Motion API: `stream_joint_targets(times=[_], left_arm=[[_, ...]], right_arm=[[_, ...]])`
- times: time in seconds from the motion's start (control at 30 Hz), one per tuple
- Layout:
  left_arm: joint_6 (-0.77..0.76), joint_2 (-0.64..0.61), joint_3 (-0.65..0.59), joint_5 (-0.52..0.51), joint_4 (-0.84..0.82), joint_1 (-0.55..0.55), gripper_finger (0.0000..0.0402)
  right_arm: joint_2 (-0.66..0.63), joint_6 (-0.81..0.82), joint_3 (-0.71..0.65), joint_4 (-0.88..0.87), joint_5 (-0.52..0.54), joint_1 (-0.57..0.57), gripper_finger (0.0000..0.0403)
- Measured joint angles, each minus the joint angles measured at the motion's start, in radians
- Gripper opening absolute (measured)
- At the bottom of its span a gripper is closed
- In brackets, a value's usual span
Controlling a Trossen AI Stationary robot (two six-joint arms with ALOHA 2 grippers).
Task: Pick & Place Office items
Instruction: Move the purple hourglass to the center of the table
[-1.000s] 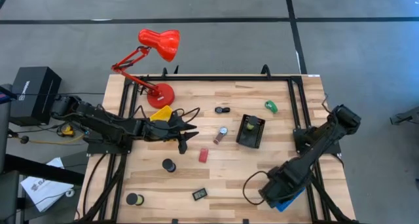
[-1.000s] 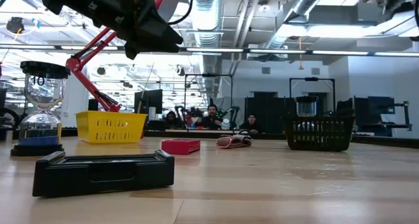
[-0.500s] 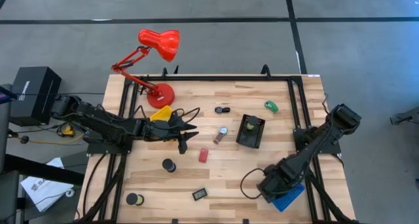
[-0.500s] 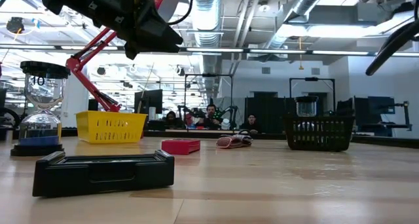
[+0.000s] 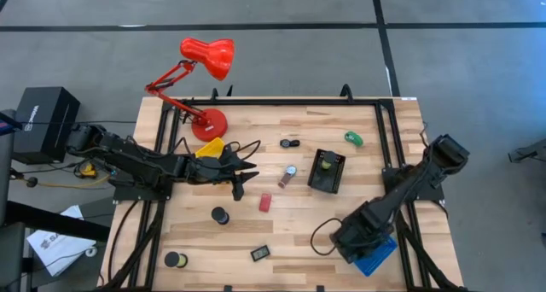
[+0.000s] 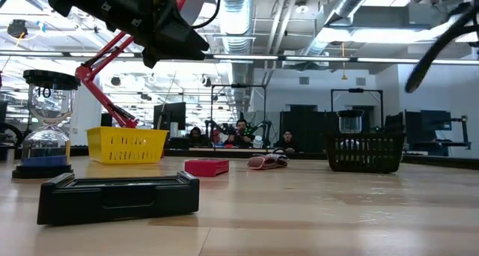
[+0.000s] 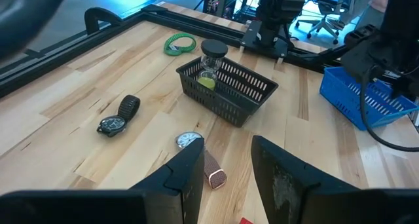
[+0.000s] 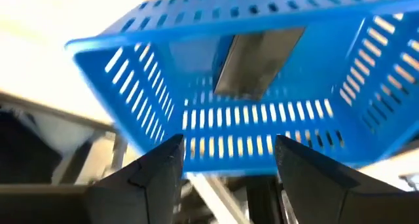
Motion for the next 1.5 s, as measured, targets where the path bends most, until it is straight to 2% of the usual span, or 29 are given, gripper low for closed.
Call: stream_joint_targets(times=[0.1, 0.2, 0.43, 0.63, 0.77, 0.87, 0.97, 1.07, 1.17, 1.33, 1.5], left_arm=[[0.0, 0.0, 0.0, 0.0, 0.0, 0.0, 0.0122], [0.0, 0.0, 0.0, 0.0, 0.0, 0.0, 0.0122], [0.0, 0.0, 0.0, 0.0, 0.0, 0.0, 0.0122], [0.0, 0.0, 0.0, 0.0, -0.001, 0.0, 0.0122], [0.0, 0.0, 0.0, 0.0, 0.0, 0.0, 0.0122], [0.0, 0.0, 0.0, 0.0, 0.0, 0.0, 0.0122], [0.0, 0.0, 0.0, 0.0, 0.003, 0.0, 0.0122], [0.0, 0.0, 0.0, 0.0, 0.003, 0.0, 0.0122], [0.0, 0.0, 0.0, 0.0, 0.002, 0.0, 0.0122], [0.0, 0.0, 0.0, 0.0, 0.002, 0.006, 0.0122], [0.0, 0.0, 0.0, 0.0, 0.006, 0.033, 0.0122]], right_arm=[[0.0, -0.108, 0.056, -0.069, -0.003, -0.041, 0.0221], [0.0, -0.219, 0.135, -0.192, 0.05, -0.075, 0.0219], [-0.003, -0.424, 0.332, -0.479, 0.32, -0.116, 0.0218], [-0.026, -0.902, 0.374, -0.293, 0.483, -0.109, 0.0208], [-0.062, -0.947, 0.374, -0.3, 0.696, -0.14, 0.0199], [-0.104, -0.984, 0.373, -0.366, 0.764, -0.165, 0.0191], [-0.16, -1.01, 0.373, -0.398, 0.899, -0.165, 0.0181], [-0.24, -1.079, 0.333, -0.362, 0.998, -0.173, 0.0168], [-0.341, -1.075, 0.252, -0.318, 1.028, -0.193, 0.0154], [-0.533, -1.015, 0.039, -0.189, 1.034, -0.247, 0.0127], [-0.687, -0.99, -0.165, -0.081, 1.102, -0.342, 0.0112]])
